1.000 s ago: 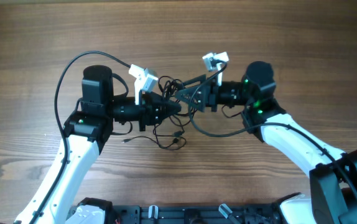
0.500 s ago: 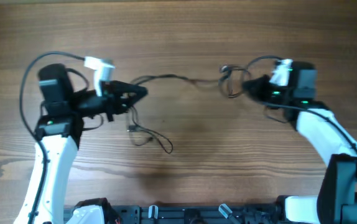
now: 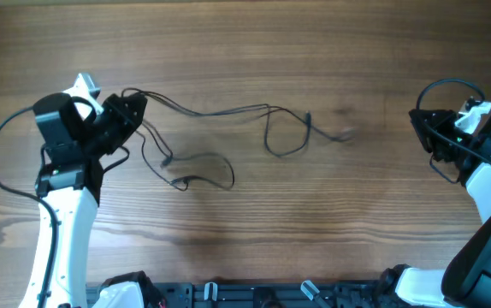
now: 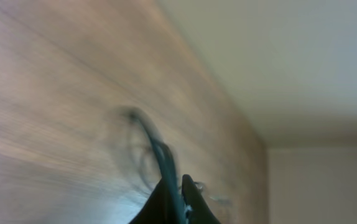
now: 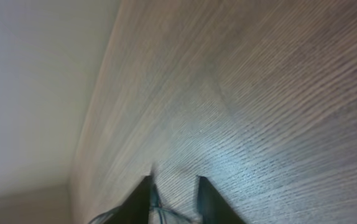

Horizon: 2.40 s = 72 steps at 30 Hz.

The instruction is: Untangle cables

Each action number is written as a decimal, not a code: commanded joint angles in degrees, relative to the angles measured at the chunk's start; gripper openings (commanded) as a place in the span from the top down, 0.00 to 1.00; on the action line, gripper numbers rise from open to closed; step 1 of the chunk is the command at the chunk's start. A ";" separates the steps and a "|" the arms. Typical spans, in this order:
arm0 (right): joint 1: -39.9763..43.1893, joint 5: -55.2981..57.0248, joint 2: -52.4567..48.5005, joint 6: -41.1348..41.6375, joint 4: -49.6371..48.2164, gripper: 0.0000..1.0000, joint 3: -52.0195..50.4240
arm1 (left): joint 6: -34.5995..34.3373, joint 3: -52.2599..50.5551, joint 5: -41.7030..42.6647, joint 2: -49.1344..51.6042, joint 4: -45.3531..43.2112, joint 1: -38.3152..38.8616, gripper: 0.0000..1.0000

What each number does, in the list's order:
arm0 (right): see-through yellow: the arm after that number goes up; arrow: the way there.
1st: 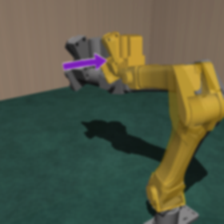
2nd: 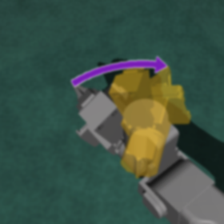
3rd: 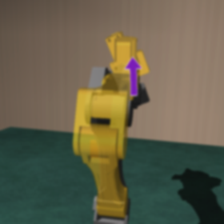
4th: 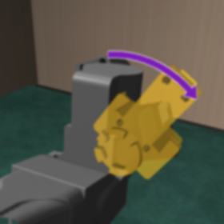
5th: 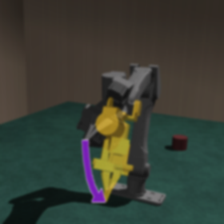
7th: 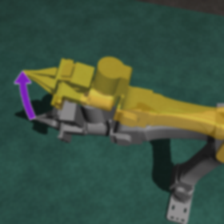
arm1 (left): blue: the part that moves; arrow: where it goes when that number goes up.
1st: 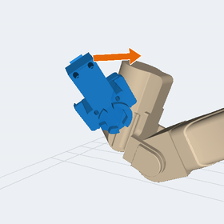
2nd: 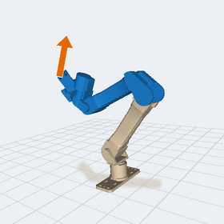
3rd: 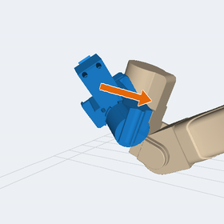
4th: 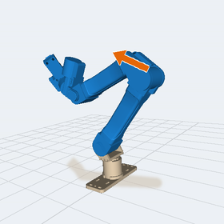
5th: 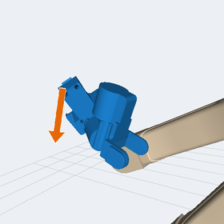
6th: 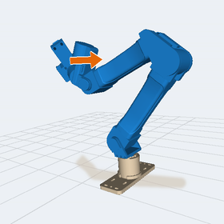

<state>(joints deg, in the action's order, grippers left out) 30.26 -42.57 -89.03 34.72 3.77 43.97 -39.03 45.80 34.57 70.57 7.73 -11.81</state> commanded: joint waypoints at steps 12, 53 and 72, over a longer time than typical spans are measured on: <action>-13.97 -4.61 -0.33 -4.66 0.59 0.03 -0.15 | 7.67 0.28 -24.06 5.11 1.05 32.72 0.00; -34.60 20.65 -6.14 40.87 17.00 0.32 2.40 | 1.22 1.88 -37.03 -0.09 19.54 32.59 0.00; -29.64 20.22 11.41 -1.46 14.25 0.96 16.04 | 1.22 1.88 -37.00 -0.09 19.54 32.59 0.00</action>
<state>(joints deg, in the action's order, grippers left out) 1.98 -17.50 -85.14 47.13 15.81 58.08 -37.21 46.89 -1.67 70.28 27.44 20.69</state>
